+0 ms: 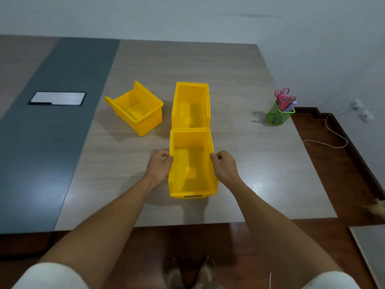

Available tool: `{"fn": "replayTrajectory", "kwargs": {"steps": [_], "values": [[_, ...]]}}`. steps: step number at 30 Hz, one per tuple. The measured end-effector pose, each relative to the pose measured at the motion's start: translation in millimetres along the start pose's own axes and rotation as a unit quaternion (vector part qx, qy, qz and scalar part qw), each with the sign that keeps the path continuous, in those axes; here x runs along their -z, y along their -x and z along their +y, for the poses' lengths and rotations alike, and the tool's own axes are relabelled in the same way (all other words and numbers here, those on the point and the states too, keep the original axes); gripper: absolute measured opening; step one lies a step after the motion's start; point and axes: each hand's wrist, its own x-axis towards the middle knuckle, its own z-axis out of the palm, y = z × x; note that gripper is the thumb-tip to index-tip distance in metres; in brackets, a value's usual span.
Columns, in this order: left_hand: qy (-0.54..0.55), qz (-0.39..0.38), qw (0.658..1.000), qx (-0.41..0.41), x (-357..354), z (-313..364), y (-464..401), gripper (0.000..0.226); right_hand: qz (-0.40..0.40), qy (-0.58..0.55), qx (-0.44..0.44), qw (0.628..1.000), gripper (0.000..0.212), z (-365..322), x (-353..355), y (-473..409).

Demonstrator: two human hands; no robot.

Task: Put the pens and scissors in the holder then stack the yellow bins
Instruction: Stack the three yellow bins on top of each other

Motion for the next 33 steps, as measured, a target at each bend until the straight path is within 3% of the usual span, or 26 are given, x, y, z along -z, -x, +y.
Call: {"fn": "replayTrajectory", "kwargs": {"steps": [5, 18, 24, 33], "values": [[0.011, 0.003, 1.000, 0.012, -3.7, -17.7, -2.5, 0.004, -0.008, -0.003, -0.008, 1.000, 0.033, 11.1, -9.4, 0.3], [0.034, 0.026, 0.999, 0.014, -0.3, -23.8, -14.4, 0.038, -0.002, -0.049, -0.001, 0.999, 0.034, 11.3, -3.8, -7.0], [0.028, 0.049, 0.998, -0.040, 16.3, 17.0, -27.1, 0.061, 0.035, -0.053, 0.026, 0.998, 0.041, -20.7, 19.2, -25.3], [0.009, 0.056, 0.996, -0.063, 25.1, 51.8, -57.8, 0.071, 0.034, -0.038, 0.065, 0.997, 0.047, -62.1, 22.6, -64.2]]}}
